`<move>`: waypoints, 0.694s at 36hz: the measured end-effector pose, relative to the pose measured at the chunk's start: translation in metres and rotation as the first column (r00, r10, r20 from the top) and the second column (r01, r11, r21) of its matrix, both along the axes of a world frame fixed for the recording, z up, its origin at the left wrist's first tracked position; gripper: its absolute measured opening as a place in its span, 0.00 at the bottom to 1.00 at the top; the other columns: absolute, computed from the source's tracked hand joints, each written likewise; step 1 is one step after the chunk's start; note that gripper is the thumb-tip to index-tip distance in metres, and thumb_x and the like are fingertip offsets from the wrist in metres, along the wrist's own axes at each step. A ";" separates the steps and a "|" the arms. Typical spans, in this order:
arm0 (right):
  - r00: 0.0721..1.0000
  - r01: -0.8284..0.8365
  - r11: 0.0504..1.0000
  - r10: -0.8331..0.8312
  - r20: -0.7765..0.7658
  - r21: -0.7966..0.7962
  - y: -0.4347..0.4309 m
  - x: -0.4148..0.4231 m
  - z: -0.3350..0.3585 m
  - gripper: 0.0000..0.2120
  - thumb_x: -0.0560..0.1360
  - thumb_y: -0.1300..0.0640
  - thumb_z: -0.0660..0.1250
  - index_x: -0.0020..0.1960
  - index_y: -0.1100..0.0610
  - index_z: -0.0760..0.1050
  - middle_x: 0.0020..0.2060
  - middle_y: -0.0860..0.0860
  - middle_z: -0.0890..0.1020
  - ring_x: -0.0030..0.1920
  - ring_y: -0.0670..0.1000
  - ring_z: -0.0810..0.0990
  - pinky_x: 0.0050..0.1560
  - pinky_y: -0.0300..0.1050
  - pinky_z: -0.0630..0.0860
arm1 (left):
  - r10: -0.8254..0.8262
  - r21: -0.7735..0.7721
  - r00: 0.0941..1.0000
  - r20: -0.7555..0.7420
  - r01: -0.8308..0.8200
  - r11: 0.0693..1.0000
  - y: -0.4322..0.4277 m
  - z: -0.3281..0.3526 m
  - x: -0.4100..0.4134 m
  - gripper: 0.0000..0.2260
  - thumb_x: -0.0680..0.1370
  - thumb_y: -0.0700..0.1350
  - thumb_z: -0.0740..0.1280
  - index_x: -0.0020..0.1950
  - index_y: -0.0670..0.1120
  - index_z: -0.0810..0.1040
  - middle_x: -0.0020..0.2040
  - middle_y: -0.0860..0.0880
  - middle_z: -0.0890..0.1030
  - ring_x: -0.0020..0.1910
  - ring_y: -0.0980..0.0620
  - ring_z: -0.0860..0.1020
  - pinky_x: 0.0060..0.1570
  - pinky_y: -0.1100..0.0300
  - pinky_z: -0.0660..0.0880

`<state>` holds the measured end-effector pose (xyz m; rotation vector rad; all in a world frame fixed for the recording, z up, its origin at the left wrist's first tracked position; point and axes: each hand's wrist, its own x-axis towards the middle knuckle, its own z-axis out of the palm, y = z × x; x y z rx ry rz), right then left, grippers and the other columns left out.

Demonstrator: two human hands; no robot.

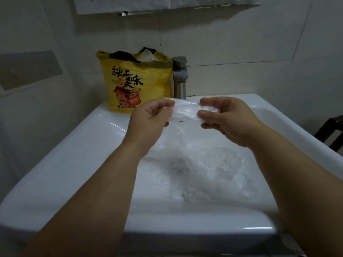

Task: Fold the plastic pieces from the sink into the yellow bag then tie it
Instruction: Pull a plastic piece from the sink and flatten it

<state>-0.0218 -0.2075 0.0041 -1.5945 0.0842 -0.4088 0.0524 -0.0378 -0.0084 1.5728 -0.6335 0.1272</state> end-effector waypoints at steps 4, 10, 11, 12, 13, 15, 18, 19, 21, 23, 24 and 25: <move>0.999 0.043 0.992 -0.044 -0.001 -0.117 0.001 0.000 0.000 0.20 0.71 0.68 0.71 0.63 0.62 0.76 0.54 0.49 0.79 0.44 0.51 0.84 0.49 0.44 0.82 | 0.018 0.042 0.998 0.052 -0.021 0.999 0.000 -0.004 0.004 0.06 0.74 0.42 0.73 0.46 0.53 0.81 0.35 0.55 0.76 0.38 0.58 0.76 0.44 0.62 0.79; 0.996 0.080 0.957 -0.085 -0.003 -0.278 -0.002 0.000 -0.004 0.25 0.72 0.65 0.71 0.68 0.58 0.72 0.57 0.50 0.77 0.41 0.46 0.84 0.46 0.35 0.80 | 0.074 0.142 0.985 0.153 -0.096 0.985 0.002 -0.008 0.007 0.13 0.72 0.42 0.75 0.56 0.52 0.81 0.36 0.57 0.76 0.34 0.66 0.74 0.41 0.74 0.72; 0.995 0.090 0.944 -0.097 -0.006 -0.317 -0.002 0.000 -0.005 0.26 0.73 0.64 0.71 0.69 0.58 0.71 0.56 0.49 0.76 0.41 0.45 0.84 0.45 0.34 0.80 | 0.084 0.166 0.981 0.175 -0.113 0.980 0.002 -0.008 0.007 0.15 0.72 0.43 0.75 0.58 0.51 0.81 0.37 0.57 0.76 0.34 0.68 0.74 0.40 0.76 0.71; 0.995 0.097 0.931 -0.104 -0.003 -0.351 -0.003 0.001 -0.006 0.26 0.73 0.63 0.71 0.70 0.57 0.70 0.56 0.49 0.76 0.40 0.44 0.83 0.45 0.33 0.80 | 0.095 0.192 0.977 0.193 -0.132 0.973 0.002 -0.008 0.007 0.16 0.73 0.44 0.75 0.60 0.50 0.81 0.38 0.58 0.77 0.35 0.69 0.75 0.40 0.77 0.71; 0.994 0.102 0.919 -0.109 0.002 -0.381 -0.002 0.002 -0.008 0.26 0.73 0.63 0.71 0.70 0.57 0.70 0.56 0.48 0.75 0.40 0.44 0.83 0.44 0.32 0.79 | 0.106 0.217 0.972 0.210 -0.152 0.964 0.002 -0.009 0.007 0.17 0.73 0.45 0.75 0.61 0.50 0.81 0.38 0.58 0.77 0.35 0.69 0.75 0.40 0.78 0.70; 0.993 0.111 0.890 -0.119 0.009 -0.442 -0.002 0.004 -0.011 0.27 0.74 0.62 0.70 0.71 0.57 0.69 0.56 0.48 0.75 0.41 0.44 0.82 0.42 0.30 0.78 | 0.122 0.254 0.963 0.240 -0.183 0.950 0.003 -0.010 0.008 0.17 0.73 0.45 0.74 0.61 0.48 0.81 0.39 0.59 0.78 0.36 0.71 0.75 0.40 0.79 0.70; 0.991 0.123 0.847 -0.134 0.015 -0.517 -0.002 0.006 -0.014 0.26 0.75 0.60 0.69 0.72 0.57 0.68 0.59 0.50 0.76 0.42 0.43 0.81 0.39 0.28 0.77 | 0.132 0.291 0.951 0.280 -0.215 0.932 0.004 -0.011 0.009 0.15 0.74 0.44 0.74 0.60 0.47 0.82 0.40 0.61 0.77 0.38 0.68 0.75 0.38 0.80 0.68; 0.990 0.126 0.832 -0.139 0.016 -0.540 -0.002 0.007 -0.015 0.26 0.76 0.60 0.68 0.72 0.57 0.67 0.59 0.51 0.76 0.42 0.43 0.81 0.39 0.28 0.76 | 0.134 0.301 0.947 0.291 -0.224 0.927 0.004 -0.011 0.009 0.13 0.74 0.44 0.73 0.58 0.47 0.82 0.40 0.60 0.77 0.38 0.66 0.76 0.38 0.80 0.68; 0.989 0.125 0.804 -0.145 0.013 -0.582 -0.003 0.007 -0.016 0.24 0.77 0.58 0.67 0.71 0.56 0.68 0.55 0.49 0.77 0.41 0.43 0.80 0.38 0.29 0.76 | 0.132 0.317 0.938 0.319 -0.237 0.918 0.003 -0.010 0.008 0.07 0.75 0.43 0.73 0.52 0.48 0.83 0.39 0.58 0.77 0.38 0.62 0.74 0.36 0.78 0.67; 0.988 0.126 0.764 -0.152 0.013 -0.633 -0.004 0.006 -0.016 0.18 0.77 0.55 0.67 0.66 0.55 0.73 0.50 0.48 0.79 0.41 0.45 0.80 0.39 0.32 0.76 | 0.127 0.323 0.923 0.363 -0.252 0.912 0.003 -0.010 0.009 0.03 0.75 0.42 0.72 0.46 0.49 0.80 0.40 0.56 0.76 0.38 0.61 0.73 0.37 0.77 0.66; 0.988 0.128 0.737 -0.156 0.018 -0.664 -0.005 0.006 -0.016 0.14 0.77 0.53 0.66 0.63 0.54 0.75 0.47 0.48 0.79 0.41 0.46 0.80 0.39 0.34 0.76 | 0.123 0.321 0.918 0.377 -0.254 0.913 0.003 -0.010 0.009 0.04 0.75 0.42 0.72 0.44 0.50 0.79 0.41 0.55 0.75 0.39 0.61 0.73 0.38 0.77 0.66; 0.986 0.136 0.710 -0.163 0.027 -0.691 -0.006 0.006 -0.015 0.11 0.77 0.52 0.66 0.59 0.53 0.75 0.44 0.48 0.79 0.41 0.47 0.79 0.40 0.35 0.75 | 0.116 0.318 0.922 0.370 -0.243 0.916 0.002 -0.010 0.009 0.05 0.75 0.42 0.72 0.44 0.51 0.78 0.43 0.55 0.74 0.40 0.61 0.73 0.39 0.78 0.66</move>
